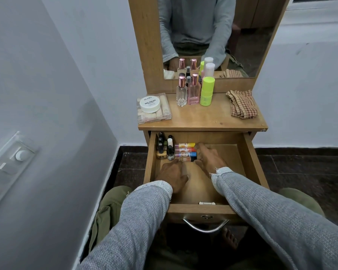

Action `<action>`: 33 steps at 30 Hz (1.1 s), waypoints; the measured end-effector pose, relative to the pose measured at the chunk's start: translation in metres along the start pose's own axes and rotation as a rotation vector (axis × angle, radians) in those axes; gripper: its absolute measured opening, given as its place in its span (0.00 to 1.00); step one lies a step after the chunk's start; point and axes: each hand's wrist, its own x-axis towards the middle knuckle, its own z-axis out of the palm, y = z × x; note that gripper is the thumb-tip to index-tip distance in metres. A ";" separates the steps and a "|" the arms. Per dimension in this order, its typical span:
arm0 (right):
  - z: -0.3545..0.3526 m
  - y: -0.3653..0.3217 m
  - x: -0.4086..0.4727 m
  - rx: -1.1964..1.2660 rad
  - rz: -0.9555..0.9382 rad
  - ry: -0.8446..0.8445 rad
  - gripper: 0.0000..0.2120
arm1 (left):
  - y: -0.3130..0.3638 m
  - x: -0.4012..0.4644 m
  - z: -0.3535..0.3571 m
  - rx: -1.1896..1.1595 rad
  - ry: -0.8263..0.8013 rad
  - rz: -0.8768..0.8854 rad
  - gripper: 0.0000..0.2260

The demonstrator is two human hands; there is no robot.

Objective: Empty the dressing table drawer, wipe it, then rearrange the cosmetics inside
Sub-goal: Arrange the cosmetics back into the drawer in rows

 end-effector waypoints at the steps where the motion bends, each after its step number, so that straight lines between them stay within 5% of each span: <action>1: 0.000 0.000 0.000 -0.013 -0.008 0.001 0.17 | 0.000 0.000 0.000 -0.003 0.002 0.000 0.24; 17: 0.004 0.005 0.003 -0.053 -0.085 -0.021 0.12 | 0.000 0.000 0.000 0.027 -0.003 0.009 0.25; 28: -0.001 0.007 -0.003 0.003 0.070 -0.025 0.25 | -0.003 -0.004 -0.001 -0.048 0.010 0.000 0.22; 33: -0.014 0.002 -0.009 -0.117 -0.054 0.131 0.14 | -0.001 -0.015 -0.015 -0.154 0.150 0.049 0.15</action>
